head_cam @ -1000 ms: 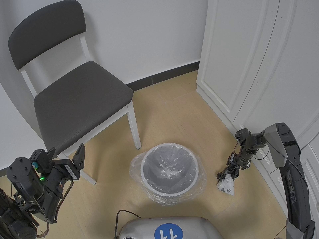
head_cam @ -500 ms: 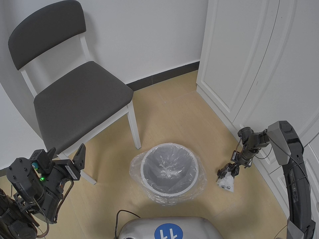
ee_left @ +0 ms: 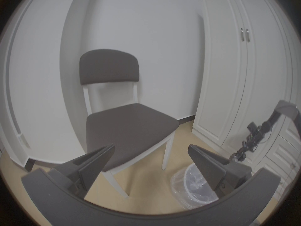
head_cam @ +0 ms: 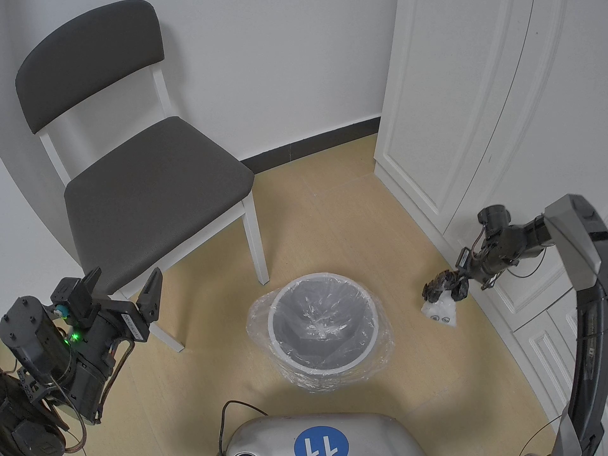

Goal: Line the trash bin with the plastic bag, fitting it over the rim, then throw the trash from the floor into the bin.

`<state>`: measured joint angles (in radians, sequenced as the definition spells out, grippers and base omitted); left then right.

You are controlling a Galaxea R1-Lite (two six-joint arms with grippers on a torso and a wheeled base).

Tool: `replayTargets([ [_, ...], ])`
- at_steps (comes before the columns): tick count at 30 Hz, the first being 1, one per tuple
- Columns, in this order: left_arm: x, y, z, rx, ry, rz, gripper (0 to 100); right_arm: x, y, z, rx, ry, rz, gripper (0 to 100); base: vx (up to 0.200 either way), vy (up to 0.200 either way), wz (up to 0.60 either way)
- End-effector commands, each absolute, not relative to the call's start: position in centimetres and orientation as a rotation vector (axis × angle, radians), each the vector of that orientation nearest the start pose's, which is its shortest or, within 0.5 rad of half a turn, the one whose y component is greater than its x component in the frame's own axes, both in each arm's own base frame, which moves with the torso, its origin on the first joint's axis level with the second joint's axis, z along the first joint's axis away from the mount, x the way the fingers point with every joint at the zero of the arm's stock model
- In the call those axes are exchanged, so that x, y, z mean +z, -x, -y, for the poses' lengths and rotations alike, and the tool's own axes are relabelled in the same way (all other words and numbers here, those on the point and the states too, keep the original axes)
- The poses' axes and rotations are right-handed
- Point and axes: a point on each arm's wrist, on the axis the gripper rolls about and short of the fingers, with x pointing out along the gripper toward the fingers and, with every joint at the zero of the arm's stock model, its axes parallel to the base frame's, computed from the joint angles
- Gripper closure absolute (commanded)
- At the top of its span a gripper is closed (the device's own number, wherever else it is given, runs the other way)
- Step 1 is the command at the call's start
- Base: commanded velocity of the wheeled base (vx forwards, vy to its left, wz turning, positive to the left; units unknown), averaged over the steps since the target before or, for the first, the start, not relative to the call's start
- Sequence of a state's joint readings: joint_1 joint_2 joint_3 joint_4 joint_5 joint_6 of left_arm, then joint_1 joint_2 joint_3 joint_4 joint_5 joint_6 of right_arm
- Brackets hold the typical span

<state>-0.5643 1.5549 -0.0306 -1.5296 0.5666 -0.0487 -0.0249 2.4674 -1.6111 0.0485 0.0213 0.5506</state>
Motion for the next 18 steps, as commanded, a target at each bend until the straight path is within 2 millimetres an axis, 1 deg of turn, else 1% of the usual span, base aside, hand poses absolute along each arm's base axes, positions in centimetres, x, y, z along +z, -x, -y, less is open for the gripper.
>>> replayTargets([
  [1,17.2,-14.8,8.1,-0.034,0.004,0.202,0,16.3,-40.4,1.3,-0.16,-0.57,-0.609,100,0.0,0.0,0.0],
  [2,17.5,-14.5,7.9,-0.031,0.002,0.22,0,18.6,-38.7,2.0,-0.153,-0.558,-0.546,100,0.0,0.0,0.0],
  [4,17.8,-14.3,7.7,-0.034,-0.001,0.236,0,21.3,-36.1,2.3,-0.134,-0.527,-0.482,100,0.0,0.0,0.0],
  [6,17.9,-14.2,7.7,-0.047,-0.001,0.243,0,23.4,-33.5,2.3,-0.112,-0.486,-0.426,100,0.0,0.0,0.0],
  [7,18.0,-14.2,7.7,-0.053,-0.001,0.245,0,24.0,-32.7,2.3,-0.105,-0.474,-0.412,100,0.0,0.0,0.0],
  [8,17.9,-14.3,7.8,-0.07,-0.007,0.241,0,24.9,-30.8,2.2,-0.088,-0.439,-0.39,100,0.0,0.0,0.0],
  [9,17.8,-14.4,7.8,-0.082,-0.011,0.238,0,25.1,-30.1,2.1,-0.08,-0.421,-0.383,100,0.0,0.0,0.0],
  [10,17.8,-14.4,7.8,-0.082,-0.011,0.238,0,25.1,-30.1,2.1,-0.08,-0.421,-0.383,100,0.0,0.0,0.0],
  [11,17.7,-14.7,7.8,-0.109,-0.022,0.23,0,26.0,-28.5,1.9,-0.059,-0.369,-0.346,100,0.0,0.0,0.0],
  [13,17.7,-14.9,7.6,-0.13,-0.027,0.229,0,26.8,-27.0,1.5,-0.03,-0.323,-0.306,100,0.0,0.0,0.0],
  [15,17.9,-15.0,7.4,-0.139,-0.025,0.238,0,27.3,-26.0,0.9,0.008,-0.283,-0.283,100,0.0,0.0,0.0],
  [17,18.0,-15.1,7.4,-0.146,-0.011,0.241,0,28.0,-25.2,-0.4,0.088,-0.226,-0.257,100,0.0,0.0,0.0],
  [18,18.0,-15.1,7.5,-0.148,-0.009,0.243,0,28.2,-25.1,-0.6,0.097,-0.219,-0.253,100,0.0,0.0,0.0],
])
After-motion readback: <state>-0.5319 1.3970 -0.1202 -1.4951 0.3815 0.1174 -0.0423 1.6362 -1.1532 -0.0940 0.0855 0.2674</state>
